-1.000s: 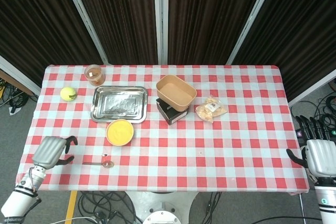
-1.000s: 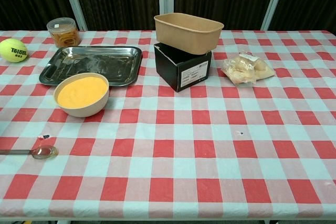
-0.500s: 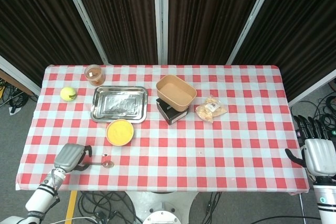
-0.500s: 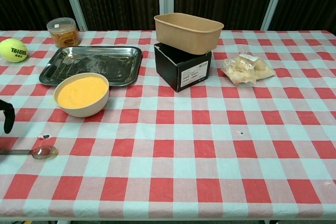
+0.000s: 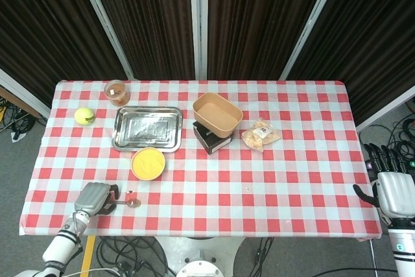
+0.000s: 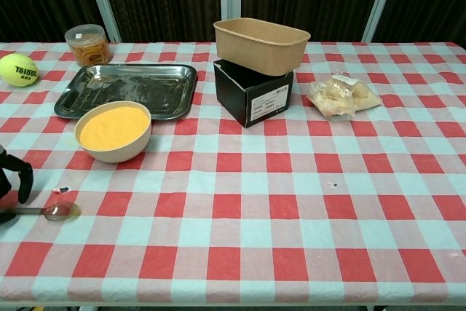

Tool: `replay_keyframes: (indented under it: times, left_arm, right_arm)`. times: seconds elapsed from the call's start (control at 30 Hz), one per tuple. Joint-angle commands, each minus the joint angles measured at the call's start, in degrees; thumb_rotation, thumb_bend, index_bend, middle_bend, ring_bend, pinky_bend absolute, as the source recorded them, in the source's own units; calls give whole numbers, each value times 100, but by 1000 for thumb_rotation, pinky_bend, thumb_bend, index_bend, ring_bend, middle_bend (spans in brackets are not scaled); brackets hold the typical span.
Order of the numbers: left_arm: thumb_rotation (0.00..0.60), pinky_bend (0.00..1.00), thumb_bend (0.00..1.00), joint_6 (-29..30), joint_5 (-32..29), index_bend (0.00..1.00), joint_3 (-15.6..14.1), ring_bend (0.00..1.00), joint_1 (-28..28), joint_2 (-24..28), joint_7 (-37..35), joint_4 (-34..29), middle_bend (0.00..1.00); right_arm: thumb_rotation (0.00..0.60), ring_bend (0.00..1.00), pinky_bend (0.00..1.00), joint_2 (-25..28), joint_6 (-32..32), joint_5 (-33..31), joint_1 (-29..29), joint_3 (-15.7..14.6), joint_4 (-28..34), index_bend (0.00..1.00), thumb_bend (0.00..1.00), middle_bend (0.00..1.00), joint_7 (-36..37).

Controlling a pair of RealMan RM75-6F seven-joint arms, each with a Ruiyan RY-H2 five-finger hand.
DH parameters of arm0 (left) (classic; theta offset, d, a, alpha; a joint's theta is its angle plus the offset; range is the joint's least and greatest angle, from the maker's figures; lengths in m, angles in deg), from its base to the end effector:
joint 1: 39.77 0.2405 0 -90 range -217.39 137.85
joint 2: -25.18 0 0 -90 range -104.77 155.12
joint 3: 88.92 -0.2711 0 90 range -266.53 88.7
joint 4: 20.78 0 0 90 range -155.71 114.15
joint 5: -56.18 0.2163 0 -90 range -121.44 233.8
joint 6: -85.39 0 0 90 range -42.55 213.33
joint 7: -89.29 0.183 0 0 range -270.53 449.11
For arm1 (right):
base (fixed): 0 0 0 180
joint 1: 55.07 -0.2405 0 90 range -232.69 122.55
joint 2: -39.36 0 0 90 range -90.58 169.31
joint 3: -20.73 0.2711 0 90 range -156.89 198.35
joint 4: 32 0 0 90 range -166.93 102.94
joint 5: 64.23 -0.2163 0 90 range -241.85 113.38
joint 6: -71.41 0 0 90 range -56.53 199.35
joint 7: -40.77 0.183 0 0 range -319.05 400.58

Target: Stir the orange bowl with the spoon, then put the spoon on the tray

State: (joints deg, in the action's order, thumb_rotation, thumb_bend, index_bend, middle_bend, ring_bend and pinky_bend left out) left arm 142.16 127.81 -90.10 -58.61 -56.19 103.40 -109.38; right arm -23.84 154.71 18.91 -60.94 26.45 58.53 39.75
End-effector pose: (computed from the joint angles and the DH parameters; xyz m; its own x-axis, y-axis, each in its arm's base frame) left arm -0.3064 0.2512 -0.0251 0.3845 0.5004 0.7757 0.9191 -0.1296 -0.3720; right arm -0.3353 -0.2388 0.1763 0.4455 0.0273 0.8949 -0.8952 0.0262 0.4448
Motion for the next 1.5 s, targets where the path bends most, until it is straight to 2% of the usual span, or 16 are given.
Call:
replay_keyframes:
  times: [0.03,0.6,1.1,1.23,1.37,1.5]
  left_arm:
    - [600,980,343,-4,-40,582,-7,907,-11,-9,25,-6,936]
    - [600,980,365,-53,-266,585,-15,908,-101,-59,129,-1,937]
    - [600,989,408,109,-256,644,-12,917,-86,-78,78,44,948]
    - [600,989,408,308,-150,644,70,917,-106,152,156,-149,948]
    - [600,989,412,559,32,650,285,918,-248,439,419,-313,950]
    - [600,991,417,703,246,656,518,922,-530,651,997,-340,952]
  right_arm:
    - [600,0,56,2,2,-3,3,-1,-5,0,148,80,5]
    - [600,0,56,-12,-18,-37,16,-14,-64,0,147,80,61]
    - [600,0,57,-2,35,-35,45,-14,-26,0,147,81,39]
    - [600,0,56,16,73,-2,51,-10,-15,0,147,80,36]
    - [600,0,56,59,105,59,23,15,1,0,147,81,0]
    - [600,0,56,157,186,131,-4,67,51,0,147,81,-94]
